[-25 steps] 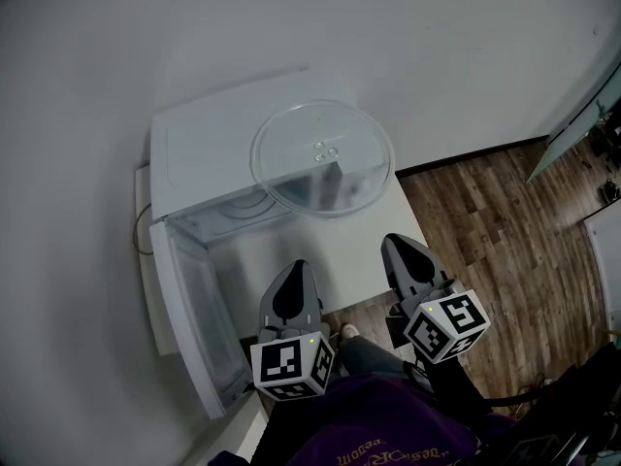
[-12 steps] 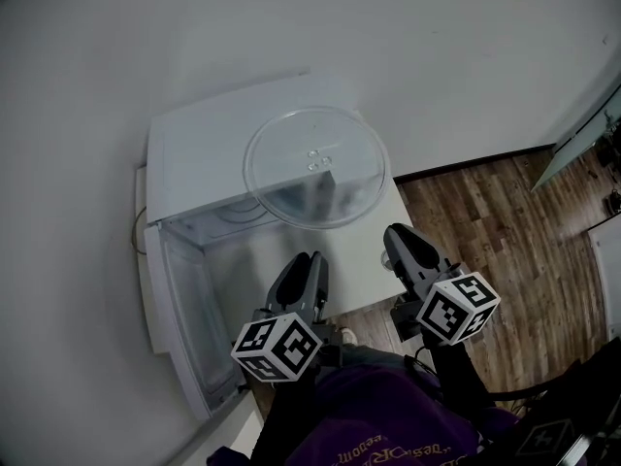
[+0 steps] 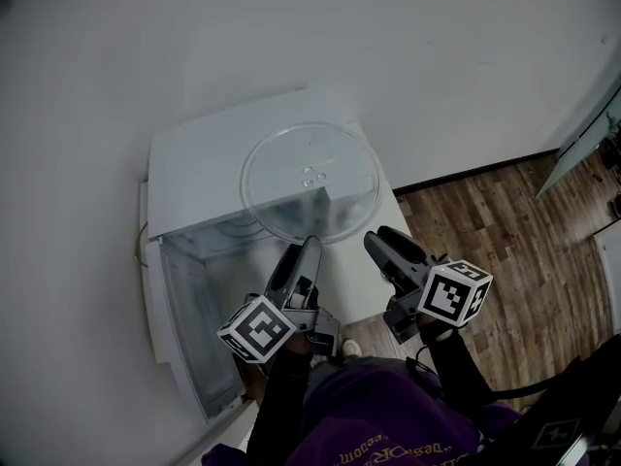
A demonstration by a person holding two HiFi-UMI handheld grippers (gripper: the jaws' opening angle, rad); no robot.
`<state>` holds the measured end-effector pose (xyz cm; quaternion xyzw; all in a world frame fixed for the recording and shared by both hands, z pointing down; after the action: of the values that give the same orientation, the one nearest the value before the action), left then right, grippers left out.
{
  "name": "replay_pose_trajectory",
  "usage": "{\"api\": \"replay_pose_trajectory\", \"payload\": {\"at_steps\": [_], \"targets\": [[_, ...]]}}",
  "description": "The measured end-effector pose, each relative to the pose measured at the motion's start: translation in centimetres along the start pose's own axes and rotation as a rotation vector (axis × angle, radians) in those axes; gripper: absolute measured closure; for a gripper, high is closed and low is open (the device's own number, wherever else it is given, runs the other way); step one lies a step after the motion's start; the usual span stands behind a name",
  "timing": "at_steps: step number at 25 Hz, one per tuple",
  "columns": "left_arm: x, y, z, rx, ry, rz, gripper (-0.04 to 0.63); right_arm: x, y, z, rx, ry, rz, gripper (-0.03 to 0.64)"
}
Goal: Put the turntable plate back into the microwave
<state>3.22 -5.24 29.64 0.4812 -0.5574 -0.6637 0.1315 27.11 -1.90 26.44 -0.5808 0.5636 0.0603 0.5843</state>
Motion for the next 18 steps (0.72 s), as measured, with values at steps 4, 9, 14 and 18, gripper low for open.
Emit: {"api": "replay_pose_trajectory", "payload": {"at_steps": [4,9,14,18], "targets": [[0.9,0.4,-0.6,-0.018,-0.016,0.043,0.357,0.3,-1.1,-0.7,0.058,0.014,-0.081,0.448],[1.7,0.1,-1.3,-0.012,-0.014,0.028,0.357,1.0,-2.0,-1.6,0.114,0.018,-0.146,0.448],[1.9,0.4,-2.4,-0.027,-0.010,0.046,0.357,1.1,-1.9,-2.8,0.132,0.038,-0.149,0.448],[1.9,0.6,-3.0,-0.035,-0.005,0.084,0.359,1.1,-1.7,-3.5,0.154,0.046,-0.165,0.448]]}}
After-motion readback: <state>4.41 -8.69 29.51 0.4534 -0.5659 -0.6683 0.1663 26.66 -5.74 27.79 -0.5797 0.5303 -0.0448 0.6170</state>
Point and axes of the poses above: the fingertips, and each gripper's own axes: z backward along the fingers, y to its left, x out of its top, the point moved 10 cm from there along z, backward along the fingers, and after that the axes turned 12 degrees about y, right-handed, at the moved point
